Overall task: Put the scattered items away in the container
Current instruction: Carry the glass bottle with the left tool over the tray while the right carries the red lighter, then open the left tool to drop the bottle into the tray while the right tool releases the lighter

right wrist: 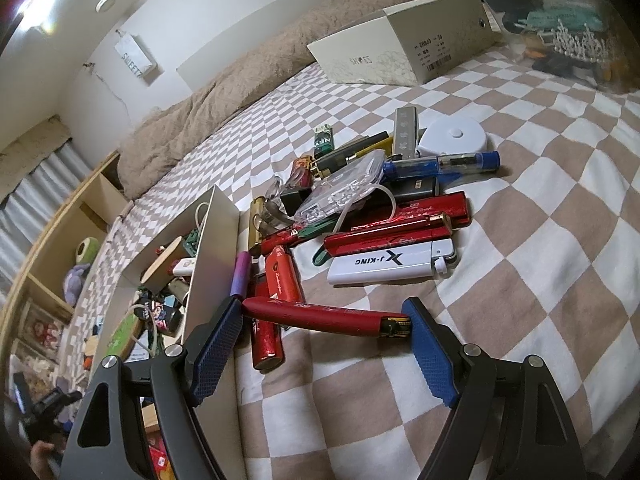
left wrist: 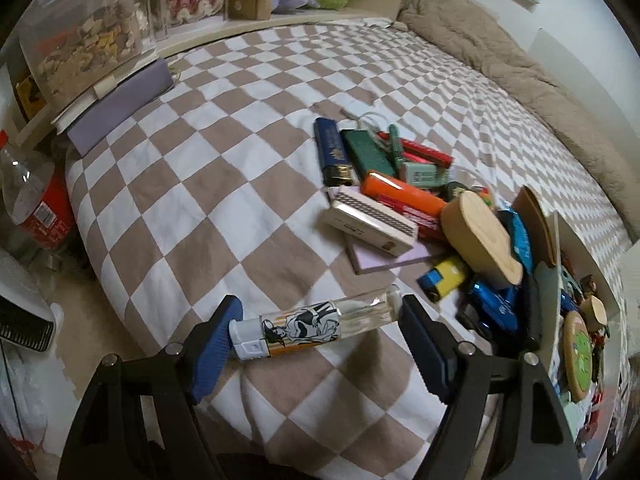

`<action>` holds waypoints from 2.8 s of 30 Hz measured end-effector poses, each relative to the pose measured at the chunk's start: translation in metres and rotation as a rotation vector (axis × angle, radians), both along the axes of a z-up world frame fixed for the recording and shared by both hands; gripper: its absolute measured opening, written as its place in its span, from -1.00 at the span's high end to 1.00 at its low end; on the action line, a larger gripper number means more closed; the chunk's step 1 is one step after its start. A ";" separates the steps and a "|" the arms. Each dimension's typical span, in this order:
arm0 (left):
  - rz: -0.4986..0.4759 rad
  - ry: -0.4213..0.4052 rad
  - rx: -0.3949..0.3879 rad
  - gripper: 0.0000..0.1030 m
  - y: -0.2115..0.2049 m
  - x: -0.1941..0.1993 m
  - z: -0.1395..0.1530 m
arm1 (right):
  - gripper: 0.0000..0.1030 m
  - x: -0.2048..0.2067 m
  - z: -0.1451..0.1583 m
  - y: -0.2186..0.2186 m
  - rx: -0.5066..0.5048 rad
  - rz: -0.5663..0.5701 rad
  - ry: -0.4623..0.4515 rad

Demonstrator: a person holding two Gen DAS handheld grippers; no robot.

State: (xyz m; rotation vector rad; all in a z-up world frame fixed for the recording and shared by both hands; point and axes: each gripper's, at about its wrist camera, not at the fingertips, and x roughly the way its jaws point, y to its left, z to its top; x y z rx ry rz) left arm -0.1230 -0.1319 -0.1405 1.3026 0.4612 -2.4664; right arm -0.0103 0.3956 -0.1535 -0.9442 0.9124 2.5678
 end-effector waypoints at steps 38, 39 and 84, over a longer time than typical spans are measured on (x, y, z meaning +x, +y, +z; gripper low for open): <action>-0.461 0.250 0.050 -0.56 0.154 -0.056 0.066 | -0.60 -0.075 0.105 -0.058 0.123 0.249 0.154; -0.468 0.250 0.049 -0.56 0.157 -0.059 0.067 | -0.60 -0.078 0.107 -0.060 0.123 0.257 0.155; -0.556 0.191 0.146 -0.96 0.198 -0.131 0.028 | -0.80 -0.134 0.064 -0.110 0.038 0.290 -0.029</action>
